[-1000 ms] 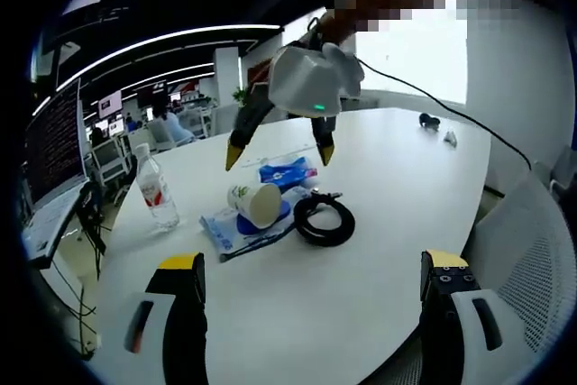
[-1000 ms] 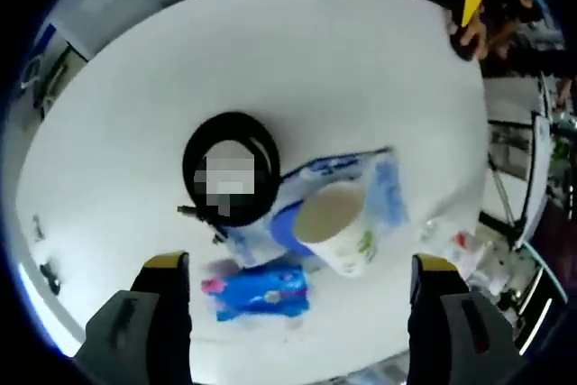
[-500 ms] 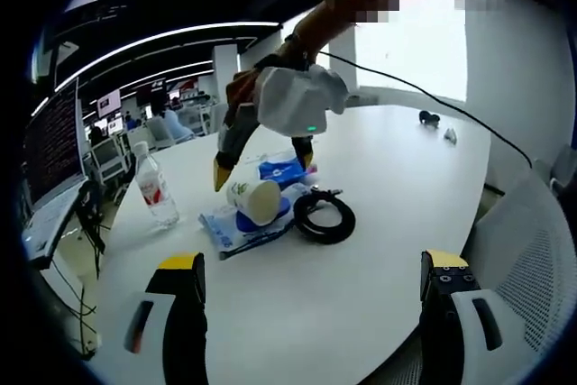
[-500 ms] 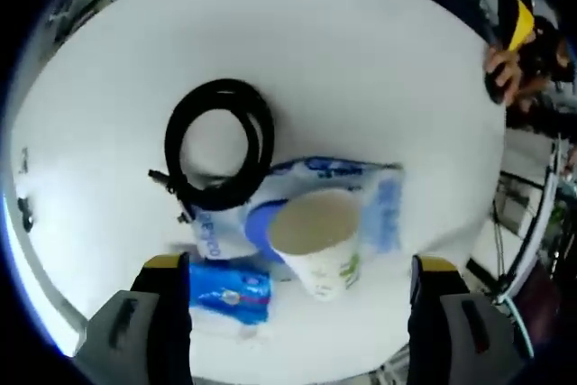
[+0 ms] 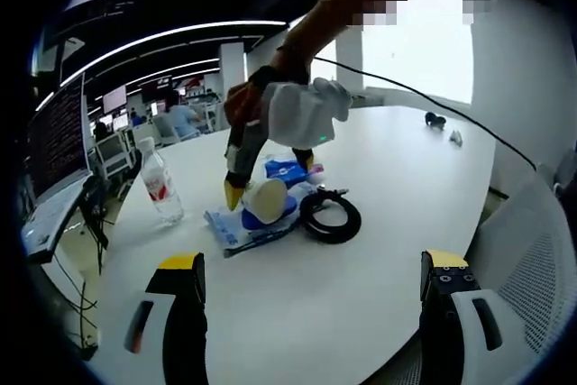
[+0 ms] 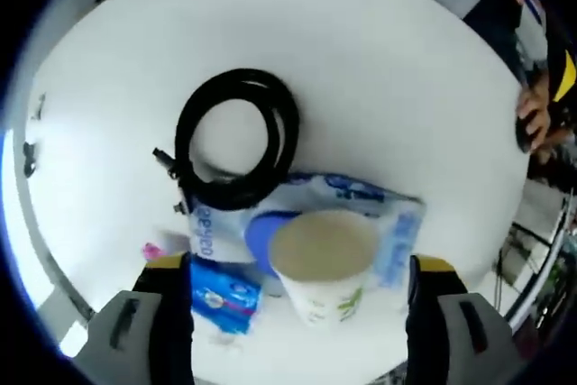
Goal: Arrange the tabletop items into an orderly group along one side of the table until the central work area is clear of visible clutter.
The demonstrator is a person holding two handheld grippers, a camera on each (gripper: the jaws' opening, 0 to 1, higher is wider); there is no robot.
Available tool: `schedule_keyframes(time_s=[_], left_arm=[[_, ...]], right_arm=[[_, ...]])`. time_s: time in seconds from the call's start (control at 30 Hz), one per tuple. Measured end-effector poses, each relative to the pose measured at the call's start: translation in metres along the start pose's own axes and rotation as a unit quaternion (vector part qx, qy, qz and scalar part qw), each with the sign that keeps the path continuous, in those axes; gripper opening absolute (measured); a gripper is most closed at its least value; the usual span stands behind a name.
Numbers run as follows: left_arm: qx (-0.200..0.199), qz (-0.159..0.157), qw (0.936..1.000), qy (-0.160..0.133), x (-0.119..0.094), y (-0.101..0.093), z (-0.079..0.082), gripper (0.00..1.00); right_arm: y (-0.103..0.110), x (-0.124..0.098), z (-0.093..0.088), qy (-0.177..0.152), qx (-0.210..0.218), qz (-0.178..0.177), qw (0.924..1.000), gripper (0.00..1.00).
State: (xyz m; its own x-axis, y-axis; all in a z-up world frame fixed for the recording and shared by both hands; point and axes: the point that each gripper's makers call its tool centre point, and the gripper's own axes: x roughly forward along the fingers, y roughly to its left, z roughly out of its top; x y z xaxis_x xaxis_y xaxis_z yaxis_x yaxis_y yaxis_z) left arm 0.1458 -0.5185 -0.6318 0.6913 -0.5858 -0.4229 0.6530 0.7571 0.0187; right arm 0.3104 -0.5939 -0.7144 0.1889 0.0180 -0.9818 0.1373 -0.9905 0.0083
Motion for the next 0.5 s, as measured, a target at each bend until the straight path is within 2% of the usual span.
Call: schedule_keyframes(time_s=[0.27, 0.37, 0.5], left_arm=[[0.005, 0.001, 1.0000, 0.007, 0.0004, -0.0005, -0.0018, 0.99], [0.004, 0.004, 1.0000, 0.004, 0.0001, 0.0007, -0.0012, 0.99], [0.004, 0.005, 1.0000, 0.006, 0.0002, 0.0014, -0.0018, 0.99]], right_arm=[[-0.0007, 0.0052, -0.0001, -0.001, -0.040, 0.011, 0.9991, 0.87], [-0.0022, 0.0070, 0.0023, -0.004, -0.042, 0.015, 0.9990, 0.85], [-0.0043, 0.0091, 0.0008, -0.002, -0.051, 0.017, 0.9986, 0.78]])
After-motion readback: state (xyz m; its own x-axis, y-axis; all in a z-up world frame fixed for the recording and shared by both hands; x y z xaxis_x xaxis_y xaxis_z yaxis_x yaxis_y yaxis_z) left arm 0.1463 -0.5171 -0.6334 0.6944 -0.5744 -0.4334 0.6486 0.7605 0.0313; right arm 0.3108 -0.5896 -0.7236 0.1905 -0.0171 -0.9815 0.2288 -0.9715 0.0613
